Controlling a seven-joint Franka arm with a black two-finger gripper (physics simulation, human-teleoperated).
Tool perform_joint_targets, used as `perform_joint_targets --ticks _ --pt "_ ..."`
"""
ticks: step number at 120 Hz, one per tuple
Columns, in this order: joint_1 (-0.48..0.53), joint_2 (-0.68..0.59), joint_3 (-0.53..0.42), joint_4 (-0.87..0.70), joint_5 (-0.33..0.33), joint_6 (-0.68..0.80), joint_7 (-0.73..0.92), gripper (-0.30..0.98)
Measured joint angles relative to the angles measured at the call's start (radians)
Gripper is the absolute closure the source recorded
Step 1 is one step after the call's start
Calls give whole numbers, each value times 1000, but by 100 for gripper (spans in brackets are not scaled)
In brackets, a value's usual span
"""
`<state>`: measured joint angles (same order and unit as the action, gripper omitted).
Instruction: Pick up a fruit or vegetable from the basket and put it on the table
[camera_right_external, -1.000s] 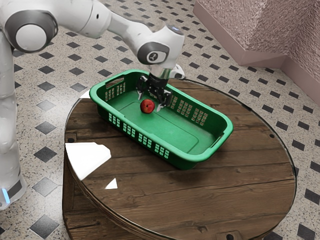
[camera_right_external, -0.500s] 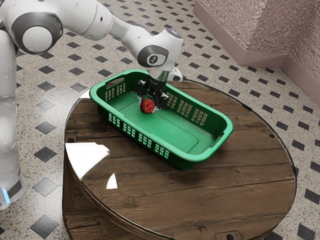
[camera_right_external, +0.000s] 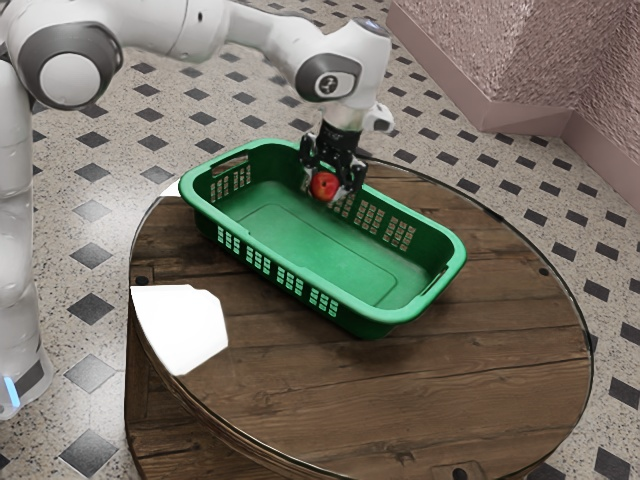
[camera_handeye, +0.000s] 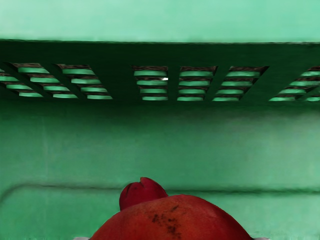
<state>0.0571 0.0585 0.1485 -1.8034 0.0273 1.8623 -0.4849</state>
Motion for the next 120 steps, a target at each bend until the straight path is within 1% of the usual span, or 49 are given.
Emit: perform_joint_targets --ticks 26,34,50,66,78,96,111,120 --pt "-21 16 -4 142 31 -111 11 38" --pt "-20 23 16 162 41 -138 19 38" --pt "-5 40 101 196 57 -171 51 39" --pt "4 196 175 370 41 -209 106 39" --pt "29 330 205 516 0 -240 154 39" --pt "71 449 206 651 -47 -259 225 39" --pt "147 531 181 748 -81 -261 288 39" --pt "178 572 162 773 -98 -258 324 38"
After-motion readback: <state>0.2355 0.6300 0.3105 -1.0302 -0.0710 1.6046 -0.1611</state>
